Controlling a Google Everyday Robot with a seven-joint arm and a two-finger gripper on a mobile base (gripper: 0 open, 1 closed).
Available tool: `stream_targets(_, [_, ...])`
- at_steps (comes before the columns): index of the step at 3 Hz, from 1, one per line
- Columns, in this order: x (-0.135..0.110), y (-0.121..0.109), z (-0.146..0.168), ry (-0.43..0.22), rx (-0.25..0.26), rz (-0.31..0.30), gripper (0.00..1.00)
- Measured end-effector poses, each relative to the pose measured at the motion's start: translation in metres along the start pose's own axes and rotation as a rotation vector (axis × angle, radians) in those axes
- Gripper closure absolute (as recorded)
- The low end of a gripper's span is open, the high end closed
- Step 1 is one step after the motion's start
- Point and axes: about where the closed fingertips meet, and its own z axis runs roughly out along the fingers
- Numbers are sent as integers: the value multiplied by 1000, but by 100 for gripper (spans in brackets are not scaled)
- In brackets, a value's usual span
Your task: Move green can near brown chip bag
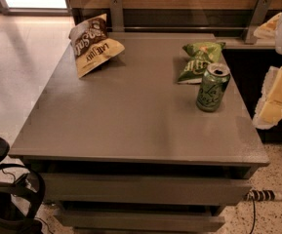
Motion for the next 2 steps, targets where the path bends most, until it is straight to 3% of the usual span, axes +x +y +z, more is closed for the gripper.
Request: stream_targets(2, [3,-5,1,-32,29,35,0])
